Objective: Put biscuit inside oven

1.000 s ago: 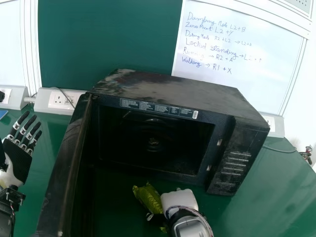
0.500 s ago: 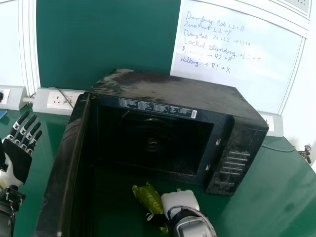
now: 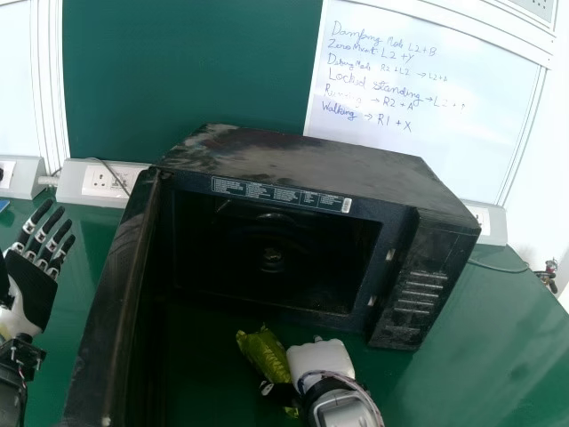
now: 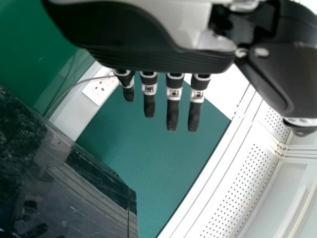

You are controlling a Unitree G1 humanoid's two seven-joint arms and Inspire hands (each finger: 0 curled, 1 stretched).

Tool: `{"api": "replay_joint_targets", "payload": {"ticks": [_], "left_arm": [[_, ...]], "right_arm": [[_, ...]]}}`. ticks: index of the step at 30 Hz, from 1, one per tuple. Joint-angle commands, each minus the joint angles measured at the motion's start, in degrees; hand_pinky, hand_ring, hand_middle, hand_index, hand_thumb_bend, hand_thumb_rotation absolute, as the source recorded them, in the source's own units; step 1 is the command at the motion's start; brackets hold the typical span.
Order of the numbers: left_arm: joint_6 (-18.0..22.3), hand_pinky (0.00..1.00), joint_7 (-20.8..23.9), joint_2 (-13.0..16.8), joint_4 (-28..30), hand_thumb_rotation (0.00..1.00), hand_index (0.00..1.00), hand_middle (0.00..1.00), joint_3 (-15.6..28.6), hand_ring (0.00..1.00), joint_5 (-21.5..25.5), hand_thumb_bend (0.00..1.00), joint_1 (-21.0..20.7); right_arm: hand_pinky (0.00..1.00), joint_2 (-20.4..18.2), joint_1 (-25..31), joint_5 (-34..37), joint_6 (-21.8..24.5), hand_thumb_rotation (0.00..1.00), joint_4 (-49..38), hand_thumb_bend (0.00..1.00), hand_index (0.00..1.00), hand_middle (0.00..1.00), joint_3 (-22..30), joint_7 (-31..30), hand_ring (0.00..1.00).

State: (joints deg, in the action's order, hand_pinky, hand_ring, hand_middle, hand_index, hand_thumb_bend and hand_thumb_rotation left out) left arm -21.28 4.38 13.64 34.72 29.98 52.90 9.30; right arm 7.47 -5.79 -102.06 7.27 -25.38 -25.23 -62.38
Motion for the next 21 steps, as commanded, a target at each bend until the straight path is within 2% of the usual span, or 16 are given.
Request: {"api": "replay_joint_targets", "payload": {"ticks": [1,7,10,15,17,19,20,21], "left_arm": [[0.4,1.0,-0.5,0.0,-0.1,0.42,0.86,0.89,-0.4,0.96,0.0,0.93,-0.2],[0.3,1.0,-0.2,-0.1,-0.2,0.41,0.86,0.9,-0.2,0.97,0.4,0.94,-0.3],[0.4,1.0,-0.7,0.0,-0.5,0.41,0.87,0.9,-0.3,0.97,0.0,0.94,-0.3],[0.7,1.0,-1.2,0.1,-0.9,0.42,0.86,0.9,-0.3,0.97,-0.5,0.95,-0.1],[0.8,1.0,-1.6,0.1,-1.0,0.41,0.87,0.91,-0.2,0.98,-0.3,0.95,-0.1],[0.9,1.0,-1.8,0.1,-1.1,0.41,0.88,0.92,-0.1,0.99,-0.4,0.95,0.0],[0.9,1.0,-1.8,0.0,-1.1,0.41,0.88,0.92,-0.1,0.99,-0.5,0.95,0.0],[0.9,1.0,-1.7,0.0,-1.1,0.41,0.88,0.92,-0.1,0.99,-0.5,0.95,0.1]], "right_arm": [[0.31,0.5,1.6,1.2,-0.4,0.0,1.8,0.57,0.66,0.48,-0.4,-1.6,0.35],[0.32,1.1,1.3,2.7,-0.5,0.0,-0.9,0.57,0.67,0.48,0.7,-1.4,0.35],[0.3,1.2,1.4,4.5,-0.3,0.0,-3.0,0.57,0.66,0.47,1.8,-0.9,0.32],[0.38,1.4,1.4,6.8,-0.1,0.0,-5.9,0.57,0.64,0.48,3.5,-1.2,0.39],[0.31,1.2,1.6,7.5,0.3,0.0,-6.9,0.57,0.63,0.48,4.3,-0.5,0.34],[0.3,1.3,2.0,8.8,0.4,0.0,-8.0,0.57,0.62,0.47,5.2,0.8,0.32],[0.32,1.1,2.3,9.9,0.7,0.0,-8.6,0.55,0.56,0.48,5.8,1.5,0.35],[0.37,0.8,2.7,10.9,1.0,0.0,-9.1,0.54,0.55,0.45,6.5,2.5,0.39]]}}
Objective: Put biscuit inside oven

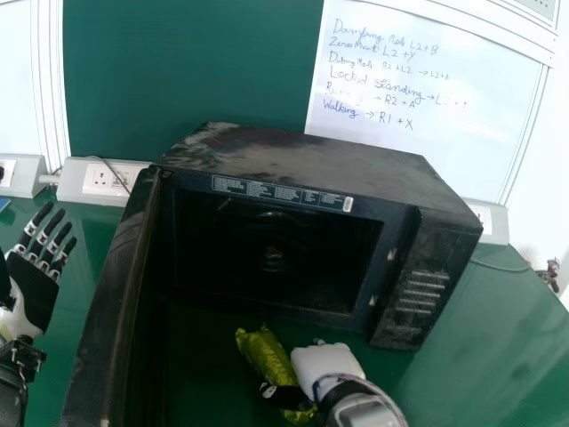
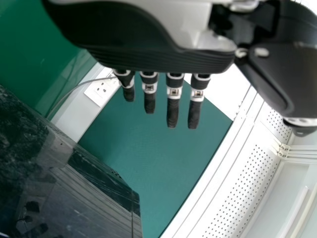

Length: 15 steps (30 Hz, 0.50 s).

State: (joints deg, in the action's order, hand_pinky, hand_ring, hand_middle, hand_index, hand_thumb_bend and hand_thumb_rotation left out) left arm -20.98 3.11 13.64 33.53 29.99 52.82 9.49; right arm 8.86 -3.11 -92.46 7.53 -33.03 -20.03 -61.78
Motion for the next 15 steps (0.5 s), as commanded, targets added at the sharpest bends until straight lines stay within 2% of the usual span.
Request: {"api": "replay_joint_targets", "payload": {"ticks": [1,4,13,15], "left_arm": [[0.6,1.0,-0.3,0.0,0.0,0.41,0.88,0.92,-0.1,0.99,-0.3,0.96,-0.2],[0.5,1.0,-0.2,0.1,-0.2,0.4,0.89,0.92,0.0,0.99,0.1,0.97,-0.2],[0.9,1.0,-1.0,0.3,-0.9,0.4,0.9,0.93,0.0,1.0,-0.2,0.97,-0.2],[0.9,1.0,-1.2,0.3,-1.0,0.39,0.9,0.94,0.2,1.0,0.0,0.98,-0.1]], "right_arm": [[0.43,-0.8,0.3,2.3,1.0,0.0,-1.9,0.53,0.54,0.43,1.9,2.5,0.43],[0.52,-1.4,1.1,4.7,2.0,0.0,-2.8,0.52,0.54,0.44,3.5,4.5,0.49],[0.52,-2.2,3.3,8.9,3.7,0.0,-4.4,0.53,0.49,0.5,5.4,9.2,0.54],[0.51,-2.3,3.6,9.2,3.9,0.0,-4.8,0.53,0.49,0.48,5.6,10.1,0.52]]}}
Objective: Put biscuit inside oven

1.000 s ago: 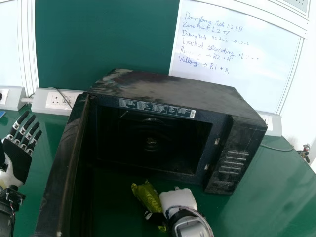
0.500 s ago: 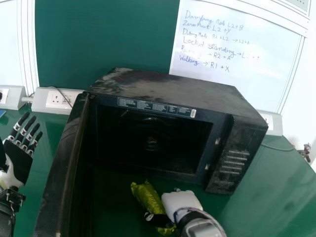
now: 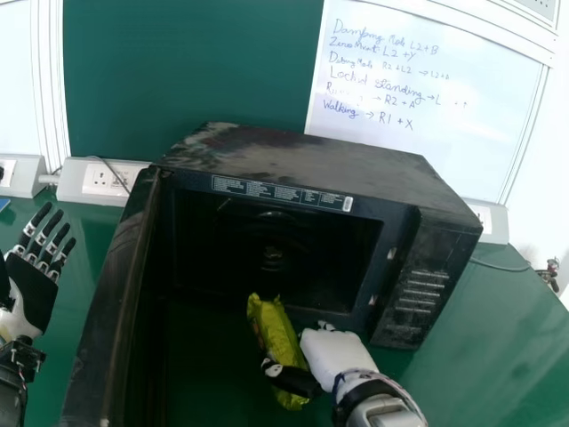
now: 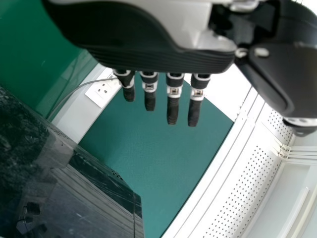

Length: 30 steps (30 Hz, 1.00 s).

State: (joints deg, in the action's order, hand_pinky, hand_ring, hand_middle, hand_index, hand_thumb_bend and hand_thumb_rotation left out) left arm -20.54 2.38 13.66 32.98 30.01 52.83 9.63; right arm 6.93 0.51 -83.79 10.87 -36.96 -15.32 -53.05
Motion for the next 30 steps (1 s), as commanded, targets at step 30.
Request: {"api": "replay_joint_targets", "payload": {"ticks": [30], "left_arm": [[1.0,1.0,-1.8,0.4,-1.7,0.38,0.89,0.92,0.5,0.98,-0.4,1.0,0.1]], "right_arm": [[0.53,0.9,-12.1,2.1,3.4,0.0,6.0,0.53,0.46,0.52,3.6,0.9,0.52]]}}
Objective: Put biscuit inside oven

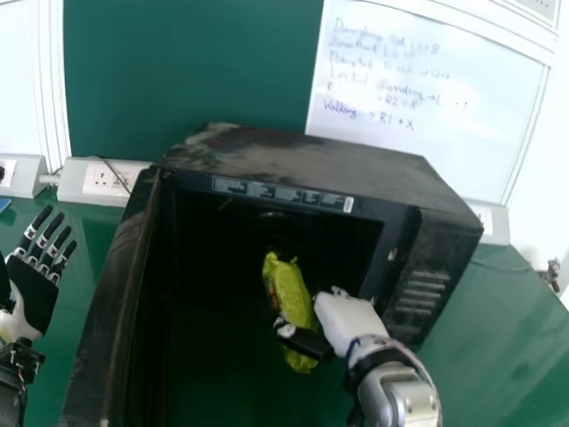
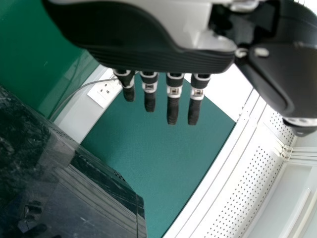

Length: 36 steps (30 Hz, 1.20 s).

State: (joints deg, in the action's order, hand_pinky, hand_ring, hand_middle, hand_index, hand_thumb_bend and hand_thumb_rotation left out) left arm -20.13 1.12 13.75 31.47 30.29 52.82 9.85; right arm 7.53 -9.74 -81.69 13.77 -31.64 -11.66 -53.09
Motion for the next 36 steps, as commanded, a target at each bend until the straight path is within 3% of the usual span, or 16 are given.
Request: {"api": "replay_joint_targets", "payload": {"ticks": [1,13,16,26,28,32,34,36], "left_arm": [[0.5,1.0,-0.5,0.4,-0.1,0.38,0.9,0.92,0.3,0.98,-0.3,1.0,-0.1],[0.9,1.0,-0.9,0.2,-0.2,0.38,0.89,0.9,0.1,0.95,-0.5,1.0,0.0],[1.0,1.0,-0.8,0.0,-0.1,0.38,0.88,0.89,0.1,0.94,-0.4,1.0,0.0],[1.0,1.0,-0.9,0.1,0.2,0.38,0.87,0.88,0.0,0.93,0.0,1.0,0.0],[1.0,1.0,-1.0,0.1,0.2,0.38,0.87,0.87,0.0,0.92,-0.1,0.99,0.0],[1.0,1.0,-0.6,0.0,0.6,0.39,0.86,0.86,-0.2,0.91,-0.3,0.98,0.0],[0.9,1.0,-0.5,0.0,0.8,0.39,0.86,0.85,-0.1,0.9,0.0,0.98,0.1],[0.8,1.0,-0.3,0.0,1.0,0.39,0.86,0.85,-0.1,0.9,-0.1,0.98,0.2]], "right_arm": [[0.54,0.2,-2.3,-0.1,0.6,0.0,1.2,0.53,0.46,0.52,-0.2,1.1,0.52],[0.6,0.1,-9.0,0.0,2.6,0.0,7.4,0.53,0.46,0.53,-1.4,2.7,0.56],[0.51,0.5,-10.1,0.5,2.8,0.0,8.8,0.53,0.49,0.49,-1.6,3.9,0.51],[0.47,2.0,-14.4,3.0,3.5,0.0,14.1,0.53,0.49,0.49,-2.5,5.9,0.51],[0.38,2.2,-15.2,3.8,3.6,0.0,15.2,0.53,0.52,0.43,-2.6,6.7,0.43],[0.25,2.2,-16.6,5.2,4.1,0.0,16.9,0.53,0.49,0.47,-3.1,8.5,0.33],[0.3,2.6,-16.9,5.9,3.9,0.0,17.4,0.52,0.51,0.45,-3.5,10.0,0.37],[0.46,2.9,-17.2,6.2,4.0,0.0,18.0,0.53,0.51,0.46,-3.9,11.1,0.48]]}}
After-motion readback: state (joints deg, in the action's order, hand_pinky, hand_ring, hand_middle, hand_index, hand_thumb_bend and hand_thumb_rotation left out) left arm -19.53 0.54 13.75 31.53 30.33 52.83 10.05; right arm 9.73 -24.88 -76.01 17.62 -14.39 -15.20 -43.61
